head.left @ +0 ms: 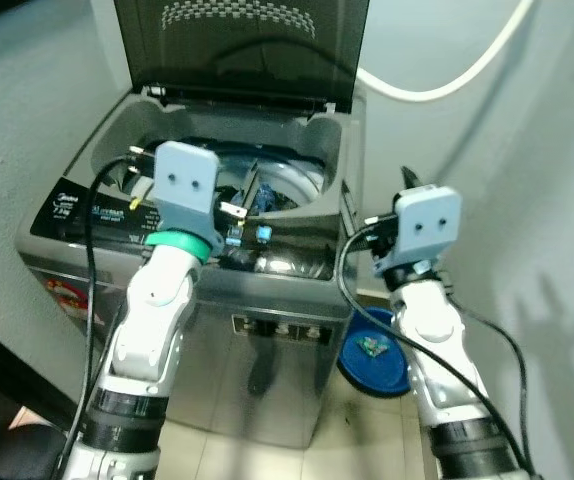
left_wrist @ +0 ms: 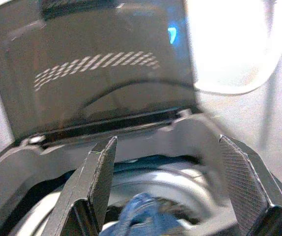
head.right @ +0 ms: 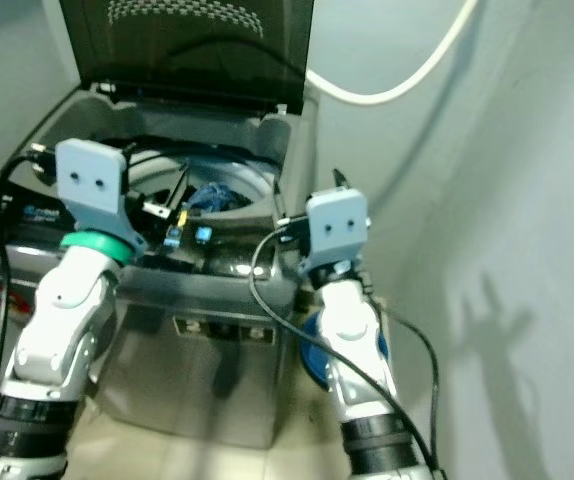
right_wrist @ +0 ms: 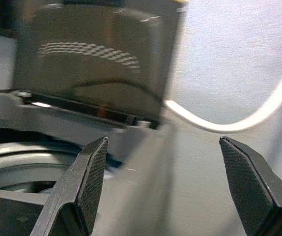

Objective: Clothes washing

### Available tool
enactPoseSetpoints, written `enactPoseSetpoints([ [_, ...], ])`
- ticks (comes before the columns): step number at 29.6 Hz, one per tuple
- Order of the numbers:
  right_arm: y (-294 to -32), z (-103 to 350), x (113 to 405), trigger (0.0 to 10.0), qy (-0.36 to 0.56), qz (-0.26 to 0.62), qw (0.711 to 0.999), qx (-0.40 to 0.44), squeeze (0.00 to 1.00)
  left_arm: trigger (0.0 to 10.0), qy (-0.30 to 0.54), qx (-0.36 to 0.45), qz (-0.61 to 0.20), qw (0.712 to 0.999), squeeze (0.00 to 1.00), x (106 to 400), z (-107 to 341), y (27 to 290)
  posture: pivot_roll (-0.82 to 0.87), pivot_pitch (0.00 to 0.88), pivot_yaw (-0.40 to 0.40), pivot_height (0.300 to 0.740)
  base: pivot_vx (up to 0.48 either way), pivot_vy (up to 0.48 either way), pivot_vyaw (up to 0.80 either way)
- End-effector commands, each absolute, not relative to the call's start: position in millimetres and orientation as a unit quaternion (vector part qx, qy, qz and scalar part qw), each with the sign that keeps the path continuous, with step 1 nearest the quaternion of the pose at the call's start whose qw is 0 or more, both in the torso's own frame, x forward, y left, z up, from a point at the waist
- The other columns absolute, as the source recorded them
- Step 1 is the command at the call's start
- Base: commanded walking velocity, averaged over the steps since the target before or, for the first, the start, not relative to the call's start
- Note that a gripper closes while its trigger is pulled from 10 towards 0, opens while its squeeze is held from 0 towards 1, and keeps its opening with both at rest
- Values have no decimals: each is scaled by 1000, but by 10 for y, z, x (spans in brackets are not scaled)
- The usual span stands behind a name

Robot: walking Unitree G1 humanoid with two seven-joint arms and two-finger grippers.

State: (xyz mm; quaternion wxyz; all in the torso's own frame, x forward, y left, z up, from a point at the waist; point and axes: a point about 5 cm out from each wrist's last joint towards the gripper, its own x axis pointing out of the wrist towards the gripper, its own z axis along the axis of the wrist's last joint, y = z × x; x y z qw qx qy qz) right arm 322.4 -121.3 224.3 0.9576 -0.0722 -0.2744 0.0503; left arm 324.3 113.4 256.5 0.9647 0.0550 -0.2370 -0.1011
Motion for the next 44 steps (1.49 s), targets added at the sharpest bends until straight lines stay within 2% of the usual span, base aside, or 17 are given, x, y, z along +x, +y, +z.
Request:
enactPoseSetpoints([
  [1, -1164, 2232, 3199, 10000, -275, 58, 957, -65, 0, 10000, -234, 57, -97, 966, 0, 3243, 2541, 1164, 54, 0, 60, 740, -307, 0, 0],
  [13, -1120, 2213, 3194, 10000, -272, 69, 958, -65, 0, 10000, -233, 57, -97, 966, 0, 3241, 2541, 1161, 57, 0, 61, 740, -299, 0, 0],
  [23, -1064, 2163, 3188, 10000, -261, 97, 957, -84, 0, 10000, -218, 61, -104, 969, 0, 3249, 2494, 1133, 59, 0, 61, 740, 0, 0, 0],
  [26, -1044, 2132, 3182, 10000, -255, 106, 957, -84, 0, 10000, -201, 67, -112, 971, 0, 3249, 2424, 1104, 60, 0, 61, 740, 0, 0, 779],
  [32, -1035, 1706, 3151, 10000, -187, 124, 971, -87, 0, 10000, -135, 79, -122, 980, 0, 3216, 2028, 1096, 60, 0, 54, 740, 0, 0, 800],
  [34, -1035, 1706, 3151, 10000, -187, 124, 971, -87, 0, 10000, -135, 79, -122, 980, 0, 3216, 2028, 1096, 60, 0, 54, 740, 0, 0, 800],
  [36, -1134, 1308, 3110, 10000, -115, 109, 984, -81, 0, 10000, -81, 97, -129, 984, 0, 3162, 1706, 1111, 64, 0, 54, 740, 0, 0, 797],
  [37, -1134, 1308, 3110, 10000, -115, 109, 984, -81, 0, 10000, -81, 97, -129, 984, 0, 3162, 1706, 1111, 64, 0, 54, 740, 0, 0, 794],
  [39, -1218, 1001, 3050, 10000, -59, 94, 991, -75, 0, 10000, -40, 104, -132, 985, 0, 3104, 1478, 1128, 61, 0, 58, 740, 0, 0, 791],
  [44, -1315, 633, 2951, 10000, 16, 75, 995, -61, 0, 10000, -11, 109, -135, 985, 0, 3049, 1324, 1137, 64, 0, 66, 740, 0, 0, 788],
])
